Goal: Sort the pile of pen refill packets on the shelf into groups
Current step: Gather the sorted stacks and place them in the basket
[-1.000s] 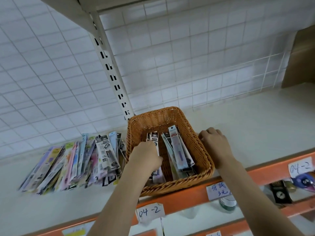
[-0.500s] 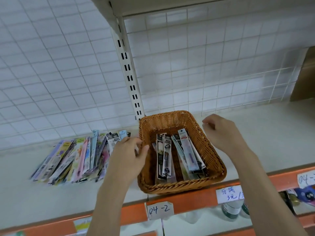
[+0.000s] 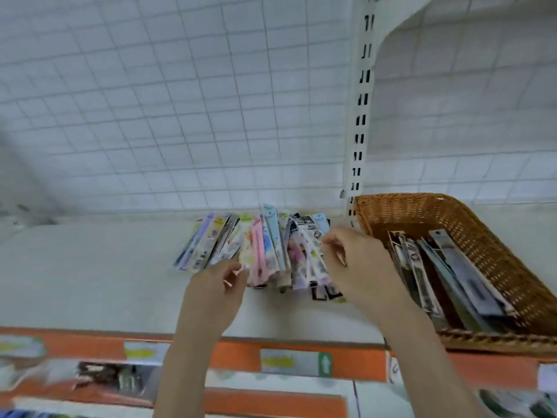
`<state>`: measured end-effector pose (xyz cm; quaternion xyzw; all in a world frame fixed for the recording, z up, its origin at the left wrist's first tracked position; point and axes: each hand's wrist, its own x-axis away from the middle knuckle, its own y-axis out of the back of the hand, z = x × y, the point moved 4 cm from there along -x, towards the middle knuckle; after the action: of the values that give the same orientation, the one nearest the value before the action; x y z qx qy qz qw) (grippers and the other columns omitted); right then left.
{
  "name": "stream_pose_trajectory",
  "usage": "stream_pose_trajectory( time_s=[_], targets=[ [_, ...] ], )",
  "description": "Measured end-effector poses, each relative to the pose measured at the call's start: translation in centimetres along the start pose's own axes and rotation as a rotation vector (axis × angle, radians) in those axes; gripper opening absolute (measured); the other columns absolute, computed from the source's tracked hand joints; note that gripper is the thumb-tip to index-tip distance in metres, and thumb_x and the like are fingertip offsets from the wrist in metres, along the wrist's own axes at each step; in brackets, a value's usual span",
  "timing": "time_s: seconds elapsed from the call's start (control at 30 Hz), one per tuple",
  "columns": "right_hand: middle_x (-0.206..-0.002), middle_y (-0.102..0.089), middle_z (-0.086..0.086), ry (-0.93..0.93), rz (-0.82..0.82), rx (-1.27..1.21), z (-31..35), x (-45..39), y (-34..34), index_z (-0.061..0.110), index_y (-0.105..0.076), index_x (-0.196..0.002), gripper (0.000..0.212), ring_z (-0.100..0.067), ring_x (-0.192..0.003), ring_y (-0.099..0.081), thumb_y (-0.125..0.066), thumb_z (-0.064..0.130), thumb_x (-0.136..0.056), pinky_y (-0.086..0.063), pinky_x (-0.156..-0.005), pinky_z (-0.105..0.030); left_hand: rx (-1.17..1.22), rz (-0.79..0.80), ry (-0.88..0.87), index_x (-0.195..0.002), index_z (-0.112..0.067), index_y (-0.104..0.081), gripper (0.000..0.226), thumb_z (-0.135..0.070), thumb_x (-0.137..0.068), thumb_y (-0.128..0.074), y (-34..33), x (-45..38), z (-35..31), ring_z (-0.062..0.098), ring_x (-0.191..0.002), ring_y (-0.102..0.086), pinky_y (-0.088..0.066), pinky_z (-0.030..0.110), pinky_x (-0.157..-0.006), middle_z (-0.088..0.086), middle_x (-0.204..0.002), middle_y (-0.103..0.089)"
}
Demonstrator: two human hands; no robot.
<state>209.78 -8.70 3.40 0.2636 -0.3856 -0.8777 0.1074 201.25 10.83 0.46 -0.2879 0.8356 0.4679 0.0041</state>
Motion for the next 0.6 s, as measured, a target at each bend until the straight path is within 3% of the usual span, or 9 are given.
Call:
stream_pose_trajectory(
  time_s=[0.1, 0.17, 0.37, 0.6],
  targets=[
    [-0.088, -0.065, -0.002, 0.012, 0.013, 0.015, 2.4, -0.7, -3.4, 0.014, -0.061, -0.093, 0.011, -0.017, -0.078, -0.06, -0.05, 0.016, -0.092, -0.05, -0.068, -0.031, 0.002, -0.018, 0.046, -0.094, -0.019, -0.068, 0.011, -0.026, -0.09, -0.06, 2.1, -0.8, 3.9, 0.005, -0.058, -0.054, -0.038, 0.021, -0.061, -0.009, -0.067, -0.059],
    [-0.089, -0.065, -0.002, 0.008, 0.027, 0.035, 4.0, -1.3, -5.6, 0.015, -0.06, -0.094, 0.011, -0.018, -0.079, -0.06, -0.049, 0.017, -0.092, -0.049, -0.069, -0.03, -0.011, -0.01, 0.071, -0.101, -0.015, -0.068, 0.018, -0.026, -0.09, -0.059, 3.3, -1.6, 6.3, 0.01, -0.063, -0.055, -0.039, 0.021, -0.067, -0.006, -0.072, -0.06],
    [-0.088, -0.065, -0.002, -0.034, 0.012, 0.044, 7.8, -2.8, -10.6, 0.014, -0.062, -0.098, 0.016, -0.019, -0.079, -0.061, -0.048, 0.02, -0.094, -0.052, -0.07, -0.035, -0.096, 0.079, 0.14, -0.114, -0.014, -0.063, 0.031, -0.033, -0.091, -0.056, 5.4, -4.8, 12.3, 0.02, -0.094, -0.06, -0.042, 0.026, -0.084, 0.002, -0.104, -0.063],
    [-0.082, -0.066, -0.005, -0.158, -0.084, 0.06, 7.9, -2.8, -11.0, 0.011, -0.064, -0.093, 0.012, -0.021, -0.073, -0.061, -0.052, 0.015, -0.091, -0.053, -0.066, -0.036, -0.092, 0.29, 0.201, -0.138, -0.008, -0.038, 0.061, -0.044, -0.091, -0.051, 4.1, -10.1, 13.9, 0.029, -0.123, -0.047, -0.038, 0.035, -0.098, 0.013, -0.135, -0.047]
  ],
)
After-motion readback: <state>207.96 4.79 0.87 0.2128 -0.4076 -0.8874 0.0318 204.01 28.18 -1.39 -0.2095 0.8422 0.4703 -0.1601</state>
